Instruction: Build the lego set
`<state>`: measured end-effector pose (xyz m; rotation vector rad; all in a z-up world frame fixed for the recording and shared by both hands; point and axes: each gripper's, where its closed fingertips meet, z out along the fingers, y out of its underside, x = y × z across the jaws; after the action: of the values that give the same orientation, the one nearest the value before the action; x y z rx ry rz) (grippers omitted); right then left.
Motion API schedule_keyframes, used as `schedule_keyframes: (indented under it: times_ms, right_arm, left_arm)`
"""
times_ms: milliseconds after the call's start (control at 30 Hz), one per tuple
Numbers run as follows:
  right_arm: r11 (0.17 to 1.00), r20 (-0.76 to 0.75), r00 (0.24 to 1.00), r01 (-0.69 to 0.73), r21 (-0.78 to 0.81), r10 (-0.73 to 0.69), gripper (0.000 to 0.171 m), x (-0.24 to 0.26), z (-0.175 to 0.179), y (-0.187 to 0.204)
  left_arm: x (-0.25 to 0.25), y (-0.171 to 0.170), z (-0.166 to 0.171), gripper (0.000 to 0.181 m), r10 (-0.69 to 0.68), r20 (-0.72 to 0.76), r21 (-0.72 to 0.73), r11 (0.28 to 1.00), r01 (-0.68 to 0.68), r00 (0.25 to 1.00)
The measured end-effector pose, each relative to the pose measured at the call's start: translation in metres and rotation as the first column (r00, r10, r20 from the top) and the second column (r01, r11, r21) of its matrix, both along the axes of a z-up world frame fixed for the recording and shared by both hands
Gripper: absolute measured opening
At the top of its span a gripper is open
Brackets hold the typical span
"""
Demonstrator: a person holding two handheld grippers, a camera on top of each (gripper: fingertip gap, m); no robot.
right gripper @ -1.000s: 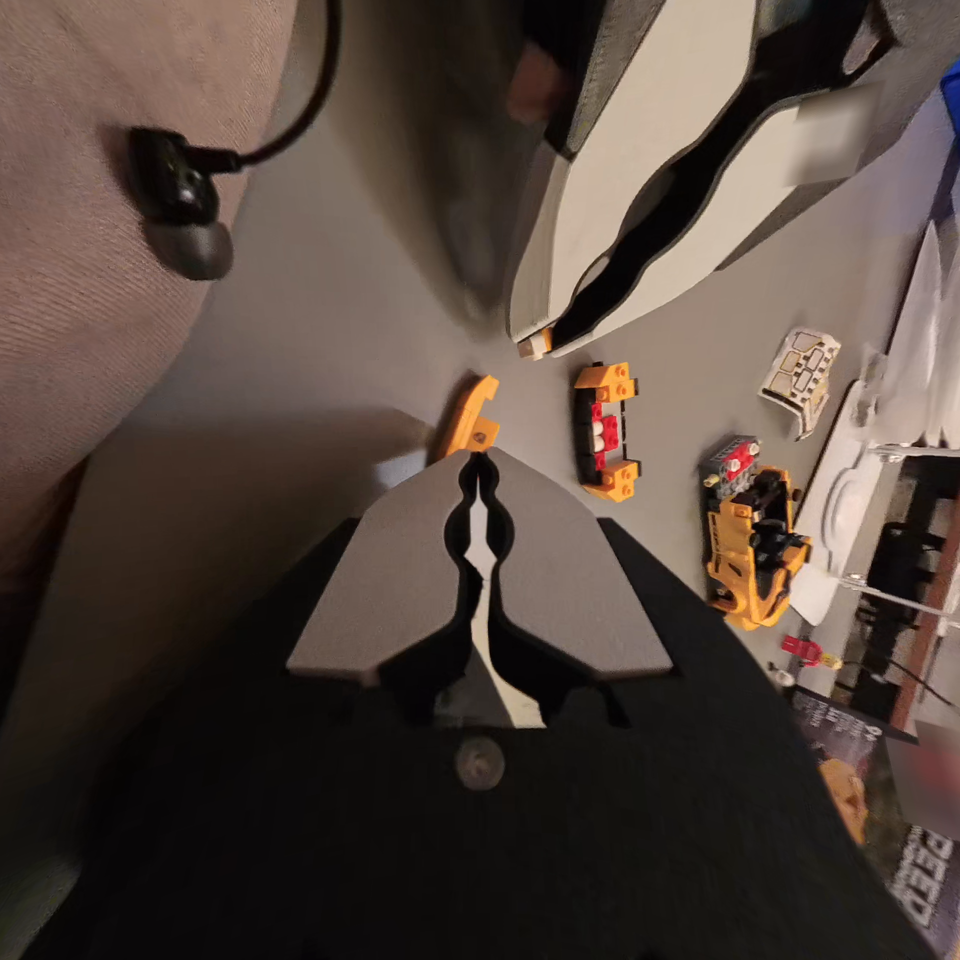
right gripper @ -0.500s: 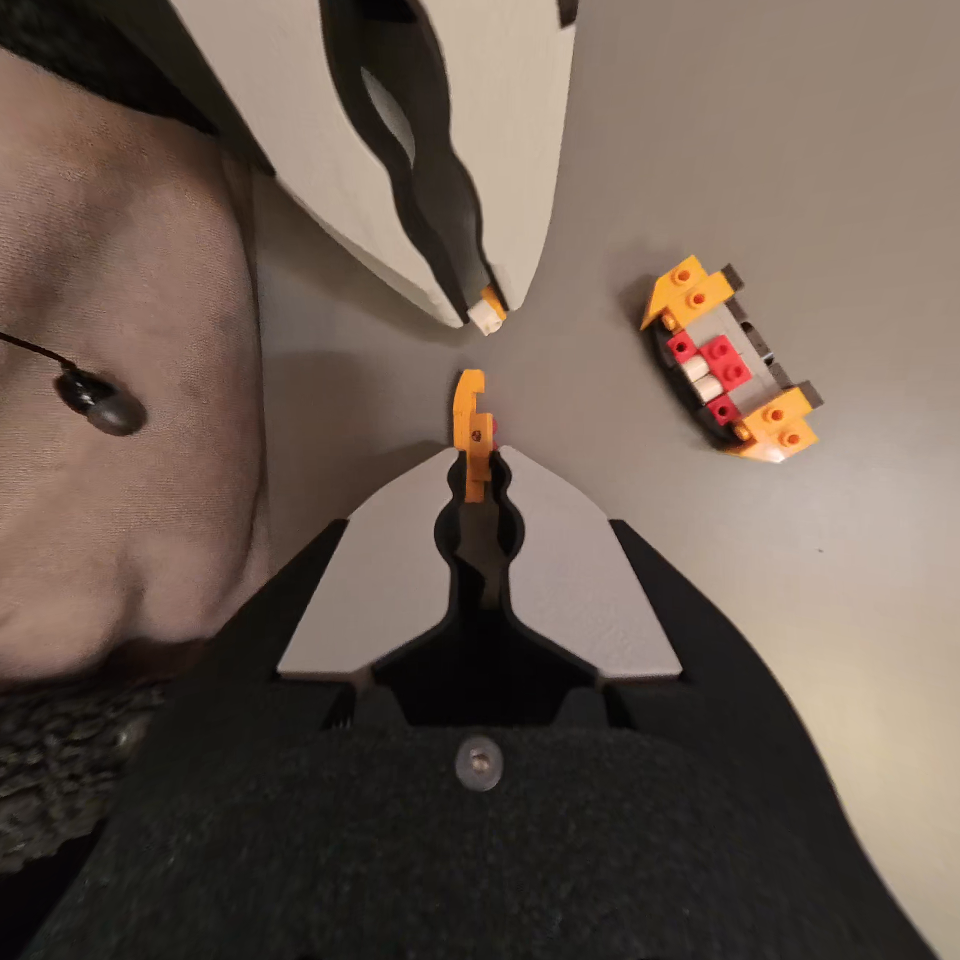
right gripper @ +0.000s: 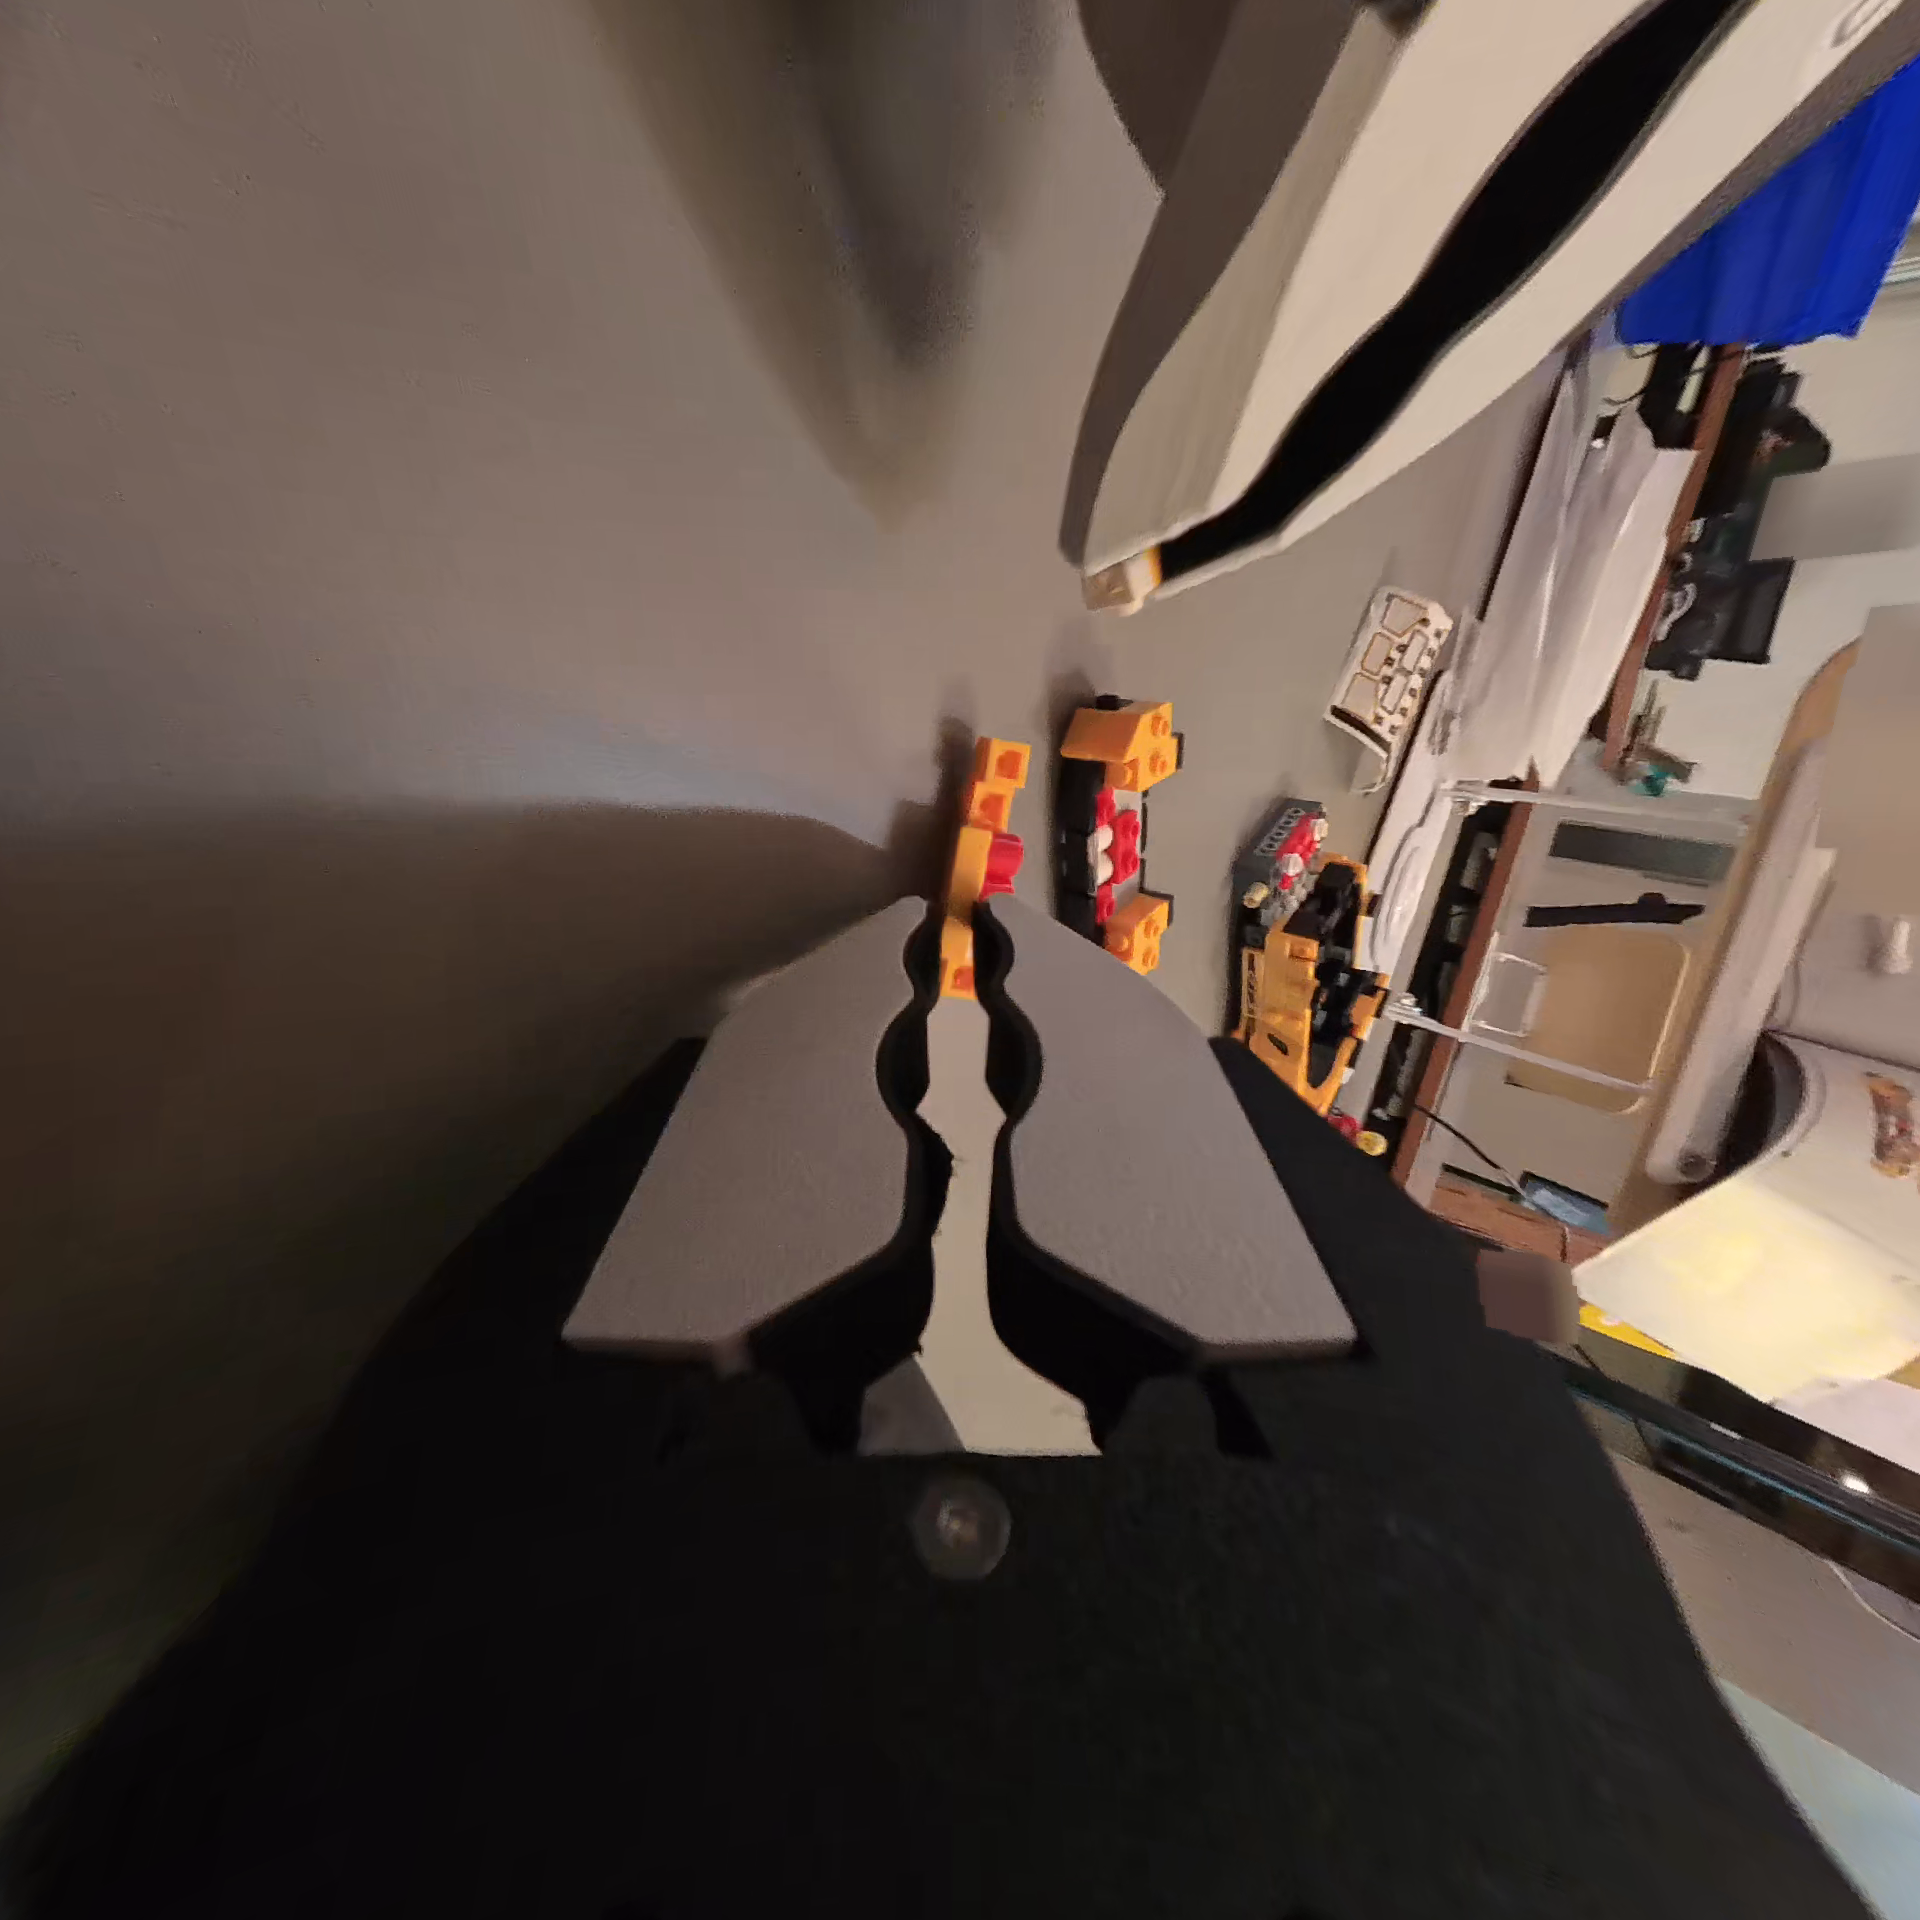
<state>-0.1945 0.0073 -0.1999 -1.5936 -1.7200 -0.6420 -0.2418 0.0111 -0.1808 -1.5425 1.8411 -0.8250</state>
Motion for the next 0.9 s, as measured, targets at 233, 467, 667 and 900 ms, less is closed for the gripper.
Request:
schedule_keyframes:
  times_ms: [233, 467, 667, 900]
  right_arm:
    - [0.994, -0.076, 0.997, 0.022, -0.106, -0.03, 0.007, 0.001, -0.002, 0.003]
    - [0.973, -0.286, 0.952, 0.04, -0.229, -0.106, 0.013, -0.005, 0.015, -0.002]
    - [0.959, -0.657, 0.741, -0.07, -0.275, -0.134, 0.022, -0.028, 0.058, -0.012]
    - [0.987, -0.636, 0.768, -0.149, -0.069, 0.072, 0.018, -0.041, 0.072, -0.026]
  left_arm:
    - [0.011, 0.002, -0.008, 0.011, -0.007, -0.056, 0.016, 1.0, 0.008, 0.998]
    - [0.016, 0.0, 0.001, 0.011, -0.036, 0.007, 0.015, 0.999, 0.036, 0.999]
    - [0.015, -0.019, 0.035, 0.011, -0.149, 0.222, -0.03, 0.987, 0.159, 0.964]
    - [0.012, -0.035, 0.055, 0.011, -0.179, 0.325, -0.228, 0.938, 0.261, 0.928]
